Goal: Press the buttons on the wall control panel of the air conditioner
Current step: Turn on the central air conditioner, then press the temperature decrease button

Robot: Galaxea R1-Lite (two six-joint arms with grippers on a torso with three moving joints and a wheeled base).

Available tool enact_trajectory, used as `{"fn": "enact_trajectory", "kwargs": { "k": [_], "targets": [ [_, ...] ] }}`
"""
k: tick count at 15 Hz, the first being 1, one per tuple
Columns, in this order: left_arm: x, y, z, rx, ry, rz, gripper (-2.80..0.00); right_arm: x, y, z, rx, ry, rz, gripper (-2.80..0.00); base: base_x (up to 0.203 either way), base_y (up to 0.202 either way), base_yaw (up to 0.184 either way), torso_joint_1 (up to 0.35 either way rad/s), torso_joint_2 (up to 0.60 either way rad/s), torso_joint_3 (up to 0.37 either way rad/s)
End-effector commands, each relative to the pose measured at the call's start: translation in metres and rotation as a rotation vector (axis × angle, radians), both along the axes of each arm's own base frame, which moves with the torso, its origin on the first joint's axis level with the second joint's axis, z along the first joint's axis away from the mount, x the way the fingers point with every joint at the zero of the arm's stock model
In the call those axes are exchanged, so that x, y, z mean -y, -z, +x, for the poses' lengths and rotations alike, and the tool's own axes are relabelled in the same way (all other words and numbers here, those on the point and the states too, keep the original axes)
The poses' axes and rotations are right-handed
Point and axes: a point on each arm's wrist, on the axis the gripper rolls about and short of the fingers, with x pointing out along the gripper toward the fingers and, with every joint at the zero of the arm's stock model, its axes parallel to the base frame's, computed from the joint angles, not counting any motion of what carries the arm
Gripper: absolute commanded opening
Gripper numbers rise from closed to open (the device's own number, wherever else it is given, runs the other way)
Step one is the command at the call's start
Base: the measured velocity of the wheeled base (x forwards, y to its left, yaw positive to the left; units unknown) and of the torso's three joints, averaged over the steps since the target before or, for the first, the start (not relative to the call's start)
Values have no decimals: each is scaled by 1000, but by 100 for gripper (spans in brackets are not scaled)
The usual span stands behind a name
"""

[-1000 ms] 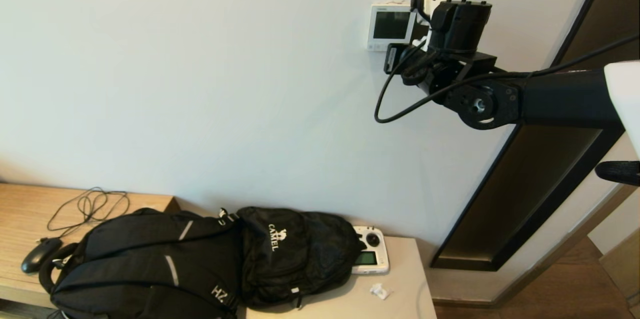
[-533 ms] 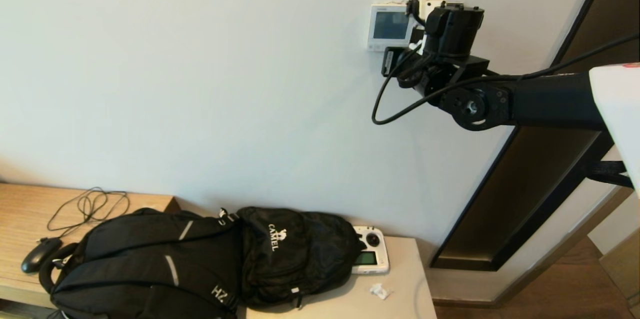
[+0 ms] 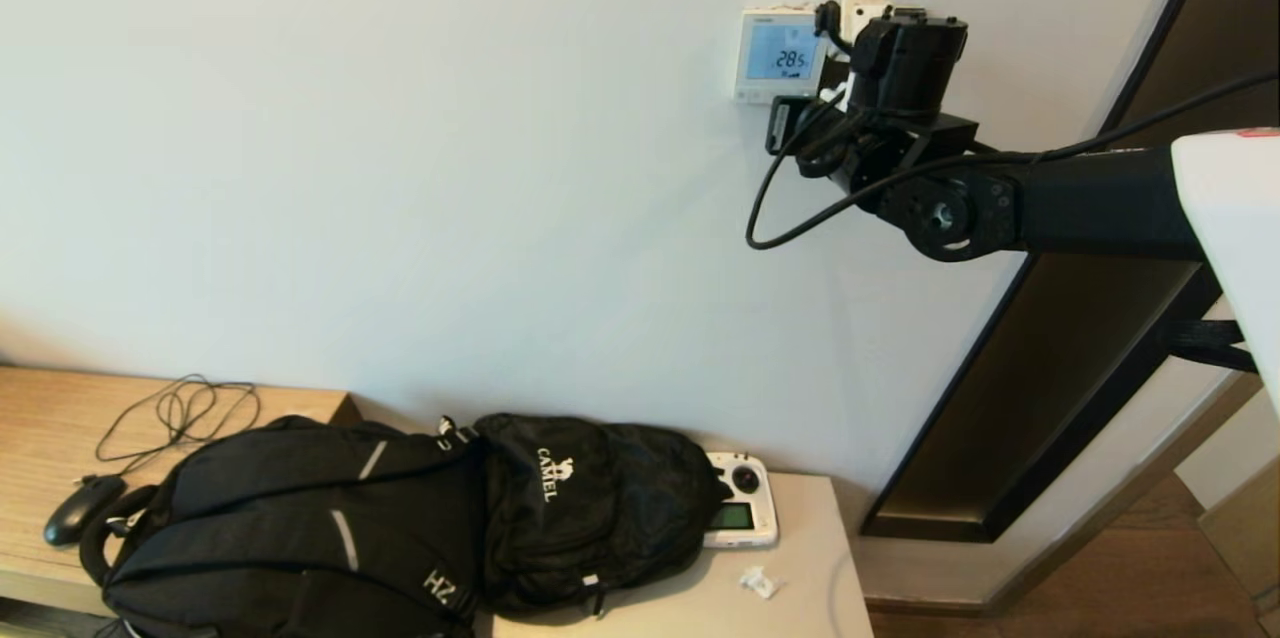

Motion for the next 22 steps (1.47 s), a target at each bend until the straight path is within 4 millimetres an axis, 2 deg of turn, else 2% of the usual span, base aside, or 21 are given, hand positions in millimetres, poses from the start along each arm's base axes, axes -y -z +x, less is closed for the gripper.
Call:
{"fn": "enact_trajectory", "kwargs": {
  "k": [1, 4, 6, 10, 14, 22],
  "targets": [
    [0, 0, 0, 2, 1, 0, -280, -1, -6, -6, 12, -6, 8, -280, 0, 0, 0, 0, 0, 0],
    [0, 0, 0, 2, 1, 0, -280, -9, -12, -24, 14, -44, 13, -280, 0, 0, 0, 0, 0, 0],
    [0, 0, 0, 2, -1, 0, -280, -14, -10, -28, 6, -62, 5, -280, 0, 0, 0, 0, 0, 0],
    [0, 0, 0, 2, 0, 0, -280, -19, -7, -24, 4, -75, -2, -280, 0, 0, 0, 0, 0, 0],
    [0, 0, 0, 2, -1, 0, -280, -24, -15, -18, 44, -85, 12, -280, 0, 0, 0, 0, 0, 0],
    [0, 0, 0, 2, -1, 0, -280, -31, -6, -13, 29, -95, 1, -280, 0, 0, 0, 0, 0, 0]
  ]
}}
